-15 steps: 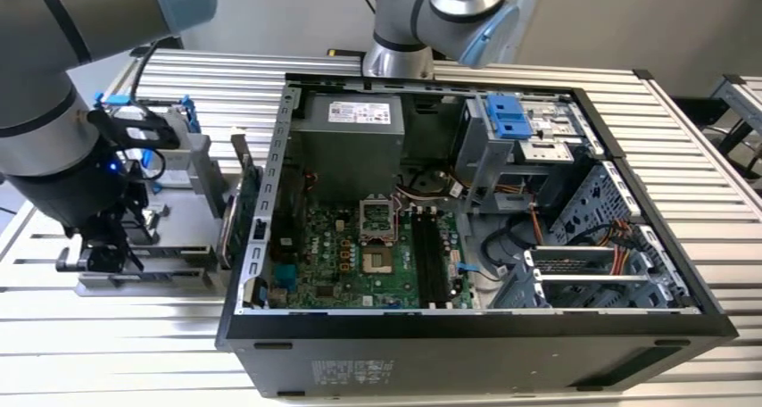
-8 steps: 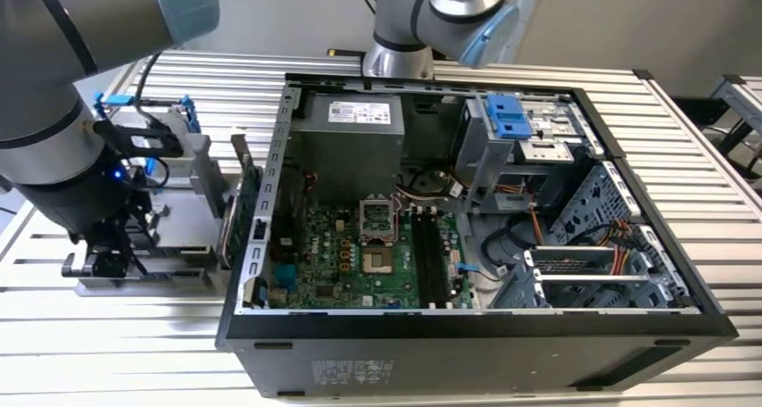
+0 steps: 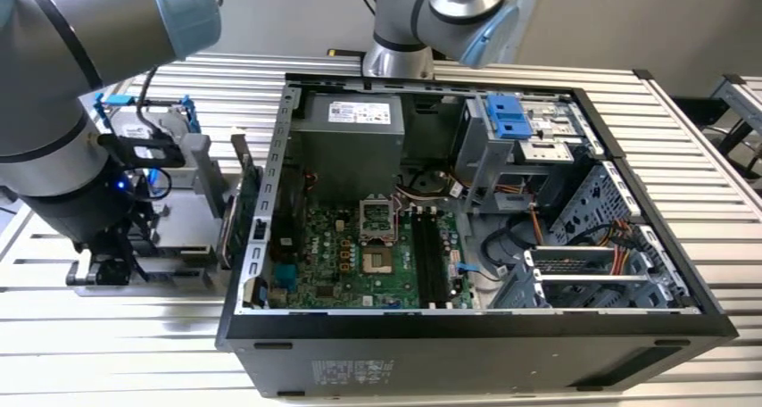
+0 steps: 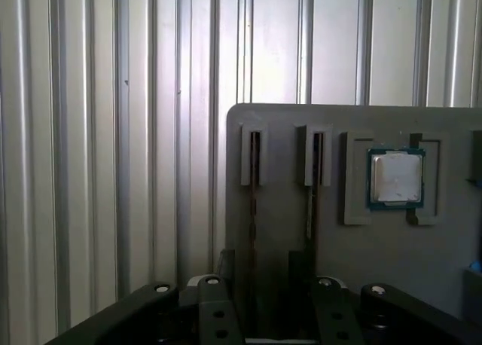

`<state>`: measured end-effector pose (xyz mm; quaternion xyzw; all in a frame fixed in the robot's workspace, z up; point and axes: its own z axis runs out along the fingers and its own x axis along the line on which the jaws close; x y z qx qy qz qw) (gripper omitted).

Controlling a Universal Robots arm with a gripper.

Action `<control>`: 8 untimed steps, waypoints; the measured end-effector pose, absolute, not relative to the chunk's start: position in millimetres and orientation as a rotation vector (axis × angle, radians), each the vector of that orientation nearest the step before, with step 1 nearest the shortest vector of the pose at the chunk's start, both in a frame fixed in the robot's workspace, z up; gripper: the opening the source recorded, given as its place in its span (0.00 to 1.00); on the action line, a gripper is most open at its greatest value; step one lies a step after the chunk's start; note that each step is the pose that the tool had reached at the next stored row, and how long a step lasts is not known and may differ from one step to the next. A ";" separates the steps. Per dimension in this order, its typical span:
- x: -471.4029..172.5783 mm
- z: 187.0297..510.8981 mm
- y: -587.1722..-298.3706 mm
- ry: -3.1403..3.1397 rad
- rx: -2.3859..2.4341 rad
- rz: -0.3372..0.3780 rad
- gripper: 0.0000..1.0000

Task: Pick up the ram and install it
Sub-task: 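Pick up the ram and move it above insertion slot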

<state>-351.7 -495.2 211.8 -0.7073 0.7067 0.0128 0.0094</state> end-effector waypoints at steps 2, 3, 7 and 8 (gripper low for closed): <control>-351.8 208.8 -495.6 2.207 -2.209 0.040 1.00; -351.8 207.2 -495.7 2.207 -2.209 0.040 1.00; -351.7 202.0 -496.2 2.207 -2.209 0.040 1.00; -351.7 200.9 -496.2 2.207 -2.209 0.040 1.00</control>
